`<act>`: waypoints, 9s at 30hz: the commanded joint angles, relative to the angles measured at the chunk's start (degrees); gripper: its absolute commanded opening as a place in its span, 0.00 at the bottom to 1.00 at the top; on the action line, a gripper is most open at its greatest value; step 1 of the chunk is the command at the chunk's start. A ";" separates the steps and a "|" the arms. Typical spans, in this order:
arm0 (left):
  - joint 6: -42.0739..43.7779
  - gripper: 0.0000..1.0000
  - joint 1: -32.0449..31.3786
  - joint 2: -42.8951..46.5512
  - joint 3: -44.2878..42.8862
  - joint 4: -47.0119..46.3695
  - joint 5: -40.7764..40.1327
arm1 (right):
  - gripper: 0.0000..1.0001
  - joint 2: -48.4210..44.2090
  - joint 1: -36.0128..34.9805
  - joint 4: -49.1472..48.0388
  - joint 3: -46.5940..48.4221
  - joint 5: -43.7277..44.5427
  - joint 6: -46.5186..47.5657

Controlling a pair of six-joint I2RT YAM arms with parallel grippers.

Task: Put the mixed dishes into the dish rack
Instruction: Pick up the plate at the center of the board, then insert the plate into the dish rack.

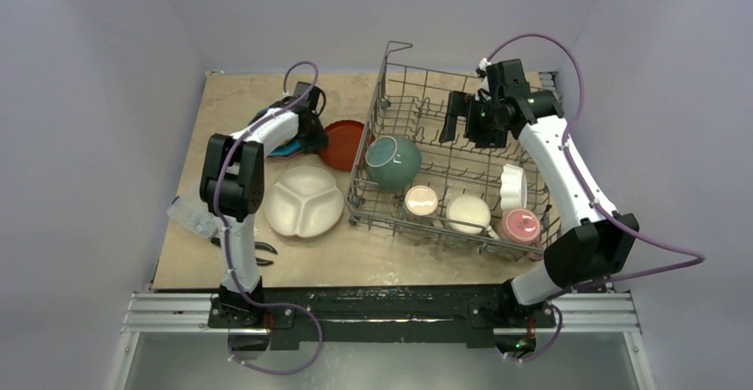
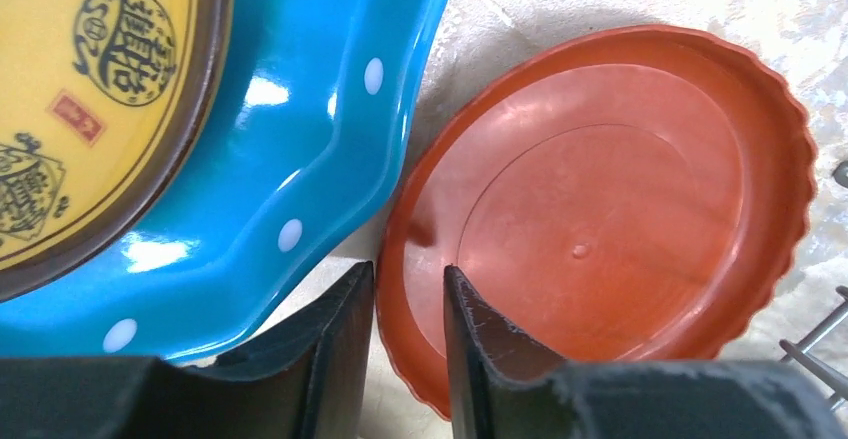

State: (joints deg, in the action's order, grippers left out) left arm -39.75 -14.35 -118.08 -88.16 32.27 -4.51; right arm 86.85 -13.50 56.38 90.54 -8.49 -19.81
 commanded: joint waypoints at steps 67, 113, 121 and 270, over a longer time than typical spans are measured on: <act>-28.92 0.00 -23.15 39.39 -10.60 11.98 -1.38 | 0.84 -20.68 -10.02 -11.39 1.51 3.51 -32.50; 25.96 0.87 -28.81 50.13 -13.66 24.57 -3.02 | 0.00 -20.63 -9.89 12.58 14.63 50.72 -7.82; 38.32 0.91 -28.76 57.28 -8.44 27.96 -8.85 | 0.00 -7.74 -4.67 13.42 18.51 66.02 -1.92; -8.69 0.98 -5.55 63.45 10.16 39.29 -1.95 | 0.98 -19.62 10.33 -15.07 -4.01 -17.25 -10.17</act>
State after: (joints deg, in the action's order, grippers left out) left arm -38.20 -24.32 -54.06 -83.72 69.32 -11.38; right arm 74.22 -2.72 49.04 91.85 -13.30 -21.71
